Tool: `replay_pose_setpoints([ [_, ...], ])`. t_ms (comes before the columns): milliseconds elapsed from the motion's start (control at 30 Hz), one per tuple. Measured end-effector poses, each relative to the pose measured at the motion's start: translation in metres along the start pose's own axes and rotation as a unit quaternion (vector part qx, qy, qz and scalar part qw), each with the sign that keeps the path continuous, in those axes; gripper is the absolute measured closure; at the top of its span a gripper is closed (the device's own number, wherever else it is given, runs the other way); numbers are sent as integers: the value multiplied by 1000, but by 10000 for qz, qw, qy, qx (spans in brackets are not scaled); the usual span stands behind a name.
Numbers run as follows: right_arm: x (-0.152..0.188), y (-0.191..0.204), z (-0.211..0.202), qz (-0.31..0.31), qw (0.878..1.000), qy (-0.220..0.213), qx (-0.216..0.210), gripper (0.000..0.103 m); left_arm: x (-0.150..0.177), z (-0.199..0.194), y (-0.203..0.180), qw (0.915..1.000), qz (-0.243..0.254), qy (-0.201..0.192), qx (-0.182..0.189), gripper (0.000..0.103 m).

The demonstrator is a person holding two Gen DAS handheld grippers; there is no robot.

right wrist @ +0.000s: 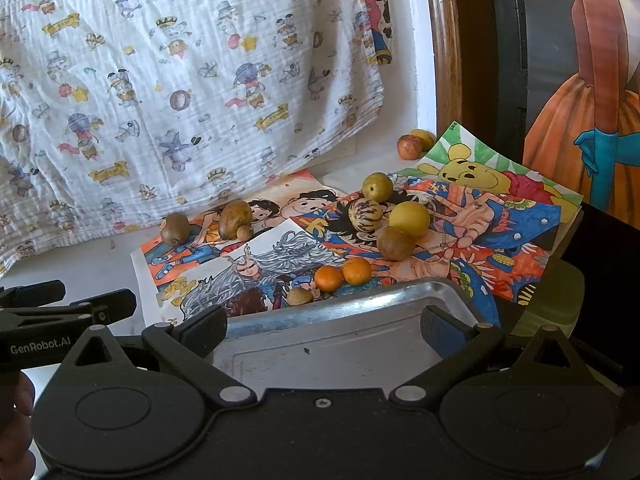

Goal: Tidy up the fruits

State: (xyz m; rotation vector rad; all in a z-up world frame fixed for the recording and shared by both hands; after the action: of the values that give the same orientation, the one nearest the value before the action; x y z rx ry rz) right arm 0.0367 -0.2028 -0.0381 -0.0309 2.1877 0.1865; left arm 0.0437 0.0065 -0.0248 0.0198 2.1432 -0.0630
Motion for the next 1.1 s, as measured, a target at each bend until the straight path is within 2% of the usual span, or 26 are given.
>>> replay_pose_setpoints([
  [1100,0,1,1,23,10000,10,-17,0,0,1,0,10000,-8,9,5,0],
])
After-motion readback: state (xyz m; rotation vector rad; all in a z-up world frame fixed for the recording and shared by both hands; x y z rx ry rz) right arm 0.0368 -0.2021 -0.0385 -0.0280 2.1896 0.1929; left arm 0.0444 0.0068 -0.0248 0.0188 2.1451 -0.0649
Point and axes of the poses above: each gripper's, at about its wrist camera, not at the fingertips, and z roughly the way its jaws point, y to its left, x to its underside, the point moved 5 cm from there along z, roughly the way its jaws point, and after that the axes turned 3 degrees about x, right-handed, at the moved point
